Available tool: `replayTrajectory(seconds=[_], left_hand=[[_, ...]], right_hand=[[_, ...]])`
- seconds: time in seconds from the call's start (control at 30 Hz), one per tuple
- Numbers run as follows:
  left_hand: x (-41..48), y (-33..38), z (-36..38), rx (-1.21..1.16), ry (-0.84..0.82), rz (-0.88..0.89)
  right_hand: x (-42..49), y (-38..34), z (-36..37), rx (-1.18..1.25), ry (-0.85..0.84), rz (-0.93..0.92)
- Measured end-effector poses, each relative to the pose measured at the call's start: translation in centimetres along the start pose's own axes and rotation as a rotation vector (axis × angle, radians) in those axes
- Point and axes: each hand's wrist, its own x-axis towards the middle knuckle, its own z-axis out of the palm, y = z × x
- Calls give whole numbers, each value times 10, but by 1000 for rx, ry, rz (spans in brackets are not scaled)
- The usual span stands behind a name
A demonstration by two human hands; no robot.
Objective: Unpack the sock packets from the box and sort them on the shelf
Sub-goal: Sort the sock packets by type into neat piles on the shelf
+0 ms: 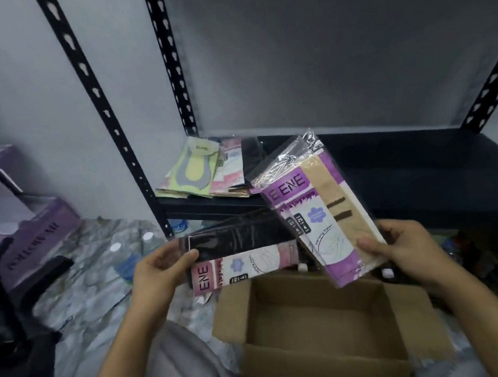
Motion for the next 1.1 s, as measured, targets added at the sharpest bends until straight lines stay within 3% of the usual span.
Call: replayTrajectory(seconds=[0.23,0.4,0.77,0.97,1.1], left_hand=[[6,45,-32,-28,54,77],[9,49,-42,-177,232,103],[60,45,-12,-644,649,-39],[104,46,21,-797,734,-103],[130,48,43,-763,739,-161]], right_hand=[[21,-45,8,-57,42,-55],[43,-70,19,-76,57,-40],[99,-99,55,-3,51,47],[146,-110,81,29,60,85],[178,-116,98,51,61,129]])
